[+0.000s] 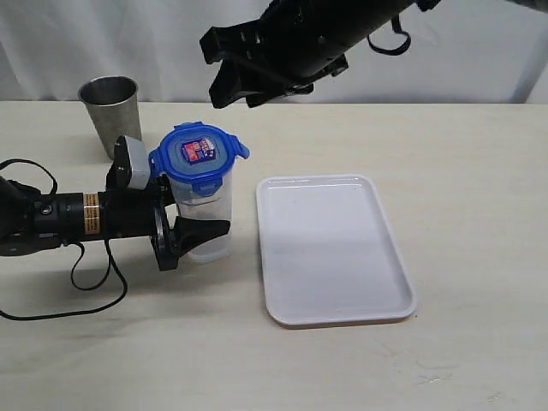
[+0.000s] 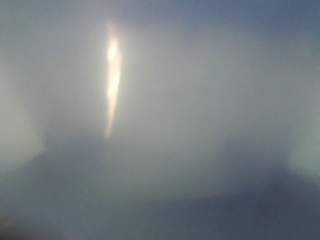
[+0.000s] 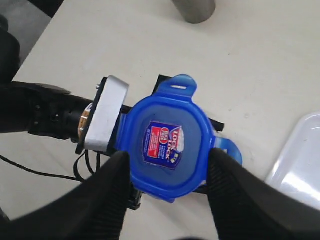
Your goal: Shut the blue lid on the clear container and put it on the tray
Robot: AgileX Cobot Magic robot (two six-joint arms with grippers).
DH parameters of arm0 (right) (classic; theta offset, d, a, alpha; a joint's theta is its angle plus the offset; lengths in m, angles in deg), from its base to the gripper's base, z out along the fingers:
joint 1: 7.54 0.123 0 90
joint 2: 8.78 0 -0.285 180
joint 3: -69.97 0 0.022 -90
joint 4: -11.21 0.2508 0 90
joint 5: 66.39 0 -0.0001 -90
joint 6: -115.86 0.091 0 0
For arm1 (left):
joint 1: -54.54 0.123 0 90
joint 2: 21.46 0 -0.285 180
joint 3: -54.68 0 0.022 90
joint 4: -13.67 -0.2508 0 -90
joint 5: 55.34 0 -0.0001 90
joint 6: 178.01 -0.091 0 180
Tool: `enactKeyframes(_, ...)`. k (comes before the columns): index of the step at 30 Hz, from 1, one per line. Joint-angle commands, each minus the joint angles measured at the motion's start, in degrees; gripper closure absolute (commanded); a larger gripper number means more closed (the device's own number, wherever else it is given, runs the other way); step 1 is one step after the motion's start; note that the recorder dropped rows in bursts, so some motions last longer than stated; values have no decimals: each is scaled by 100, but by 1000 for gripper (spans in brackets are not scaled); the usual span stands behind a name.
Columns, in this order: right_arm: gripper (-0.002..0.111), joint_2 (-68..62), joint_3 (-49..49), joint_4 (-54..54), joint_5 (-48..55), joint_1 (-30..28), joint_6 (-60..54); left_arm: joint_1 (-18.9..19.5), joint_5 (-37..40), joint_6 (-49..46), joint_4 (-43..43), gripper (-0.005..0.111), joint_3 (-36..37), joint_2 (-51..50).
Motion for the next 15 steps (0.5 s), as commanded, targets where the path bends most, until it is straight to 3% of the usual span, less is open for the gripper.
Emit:
enactKeyframes(1,62,-345,-33,297,92,-63,-239,-8,-193,-43,62,107,18,25)
enactKeyframes(15,62,-1148,-33,532,133,-175,-344,-8,-193,-43,60,107,18,25)
